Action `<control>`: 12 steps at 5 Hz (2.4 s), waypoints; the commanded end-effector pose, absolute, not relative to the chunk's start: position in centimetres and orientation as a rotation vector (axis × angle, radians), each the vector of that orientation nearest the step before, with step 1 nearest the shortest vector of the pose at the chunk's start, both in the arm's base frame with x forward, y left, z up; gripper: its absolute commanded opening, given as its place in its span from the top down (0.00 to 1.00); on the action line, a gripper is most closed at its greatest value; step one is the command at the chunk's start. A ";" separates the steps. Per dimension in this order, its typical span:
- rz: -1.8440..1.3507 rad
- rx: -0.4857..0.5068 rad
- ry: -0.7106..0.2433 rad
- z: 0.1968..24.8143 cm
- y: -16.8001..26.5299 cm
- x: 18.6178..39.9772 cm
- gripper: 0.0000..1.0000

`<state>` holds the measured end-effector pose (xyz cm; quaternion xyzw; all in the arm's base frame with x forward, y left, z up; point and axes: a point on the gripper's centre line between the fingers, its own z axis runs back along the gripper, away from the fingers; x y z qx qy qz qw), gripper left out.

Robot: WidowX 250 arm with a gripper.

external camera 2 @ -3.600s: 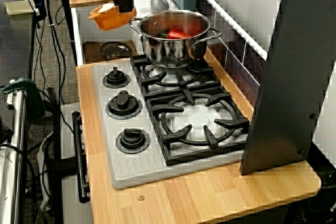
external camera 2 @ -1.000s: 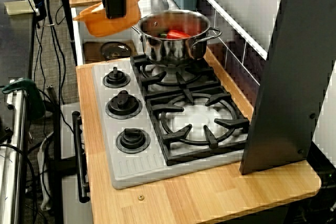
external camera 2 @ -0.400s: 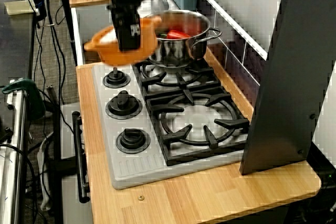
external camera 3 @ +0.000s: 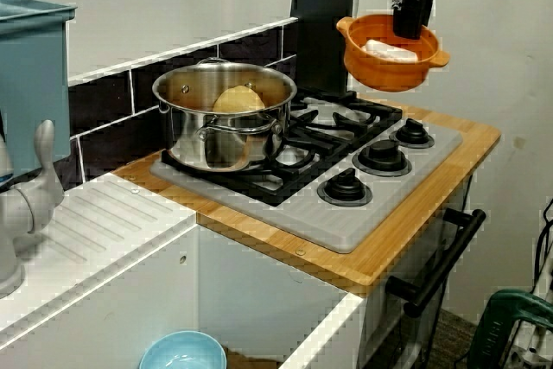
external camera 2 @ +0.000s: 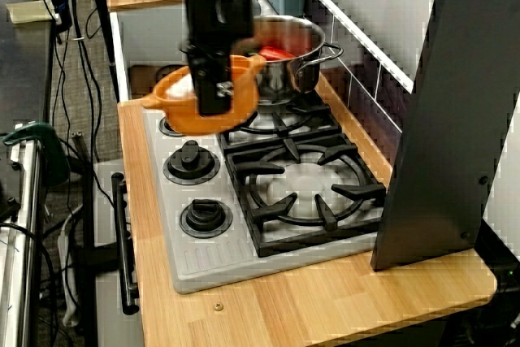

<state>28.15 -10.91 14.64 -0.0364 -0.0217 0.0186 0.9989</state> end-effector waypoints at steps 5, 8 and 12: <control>0.054 0.000 -0.140 13.0 -13.2 33.2 1.00; 0.046 0.041 -0.149 11.0 -14.2 34.6 1.00; 0.050 0.077 -0.144 10.2 -14.0 36.1 0.00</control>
